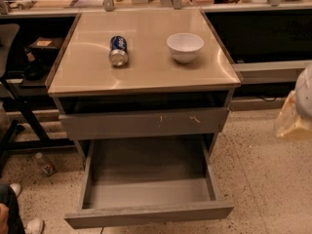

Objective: Close middle drawer

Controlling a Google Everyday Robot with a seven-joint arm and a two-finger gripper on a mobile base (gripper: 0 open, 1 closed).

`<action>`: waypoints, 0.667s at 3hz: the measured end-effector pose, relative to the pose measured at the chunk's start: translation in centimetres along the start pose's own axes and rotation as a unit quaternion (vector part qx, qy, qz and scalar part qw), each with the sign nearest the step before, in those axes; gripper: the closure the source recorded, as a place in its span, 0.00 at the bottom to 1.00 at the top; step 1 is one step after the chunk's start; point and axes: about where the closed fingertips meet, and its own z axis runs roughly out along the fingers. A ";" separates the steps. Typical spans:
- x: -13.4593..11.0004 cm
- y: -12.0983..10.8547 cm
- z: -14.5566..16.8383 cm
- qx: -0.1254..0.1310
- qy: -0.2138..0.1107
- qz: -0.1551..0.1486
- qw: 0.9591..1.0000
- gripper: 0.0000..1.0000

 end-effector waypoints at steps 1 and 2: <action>3.2 4.0 6.0 -0.050 0.022 0.013 0.998 1.00; 3.2 4.0 6.0 -0.050 0.022 0.013 0.998 1.00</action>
Offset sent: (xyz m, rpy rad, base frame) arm -0.0208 -0.0150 -0.0471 -0.0078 0.0689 -0.0187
